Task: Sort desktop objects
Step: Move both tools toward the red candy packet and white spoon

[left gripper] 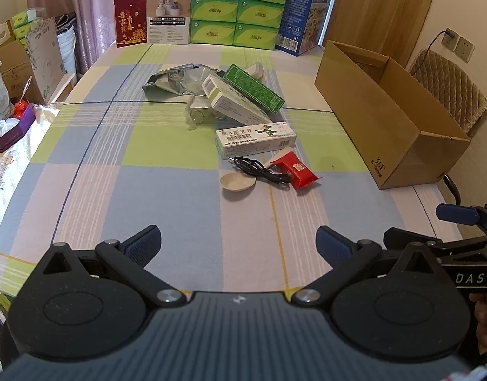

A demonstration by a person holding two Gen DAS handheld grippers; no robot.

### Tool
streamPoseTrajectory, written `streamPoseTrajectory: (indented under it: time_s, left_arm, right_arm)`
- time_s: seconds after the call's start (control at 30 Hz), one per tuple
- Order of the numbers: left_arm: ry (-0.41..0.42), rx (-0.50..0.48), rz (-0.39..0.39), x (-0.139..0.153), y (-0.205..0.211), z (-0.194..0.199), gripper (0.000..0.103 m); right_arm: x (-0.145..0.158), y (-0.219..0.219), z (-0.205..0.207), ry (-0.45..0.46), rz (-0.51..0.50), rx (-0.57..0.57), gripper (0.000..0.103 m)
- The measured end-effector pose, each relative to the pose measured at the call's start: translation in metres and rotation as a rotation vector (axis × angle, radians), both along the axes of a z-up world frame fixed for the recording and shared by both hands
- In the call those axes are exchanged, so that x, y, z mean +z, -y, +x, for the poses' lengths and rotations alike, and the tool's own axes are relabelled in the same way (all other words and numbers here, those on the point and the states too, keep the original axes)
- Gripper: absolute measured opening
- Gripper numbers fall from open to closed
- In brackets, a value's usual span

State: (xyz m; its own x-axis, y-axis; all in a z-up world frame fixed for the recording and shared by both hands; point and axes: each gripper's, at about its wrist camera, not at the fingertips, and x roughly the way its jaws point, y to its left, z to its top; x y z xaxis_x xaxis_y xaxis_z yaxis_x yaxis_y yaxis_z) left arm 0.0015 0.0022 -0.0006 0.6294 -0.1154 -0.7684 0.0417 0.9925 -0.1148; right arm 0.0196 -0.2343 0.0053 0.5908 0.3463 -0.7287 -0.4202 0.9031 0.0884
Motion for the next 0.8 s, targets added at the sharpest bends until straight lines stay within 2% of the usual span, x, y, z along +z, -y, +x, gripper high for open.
streamPoseTrajectory:
  time_s: [0.33,0.6,0.7,0.8]
  left_arm:
    - [-0.018,-0.012,-0.013,-0.005,0.000,0.004,0.102]
    - [0.009,-0.068,0.003,-0.007,0.001,0.011,0.101]
    - [0.013,-0.080,-0.024,-0.008,-0.003,0.016,0.102]
    - [0.021,-0.101,0.002,-0.010,-0.003,0.022,0.102]
  right_arm:
    - [-0.006,0.001,0.004,-0.017,-0.007,-0.004,0.101]
    - [-0.014,0.000,0.010,-0.027,-0.008,-0.004,0.101]
    - [-0.017,-0.001,0.013,-0.024,-0.007,0.013,0.101]
    - [-0.020,-0.004,0.016,-0.013,-0.018,0.041,0.101]
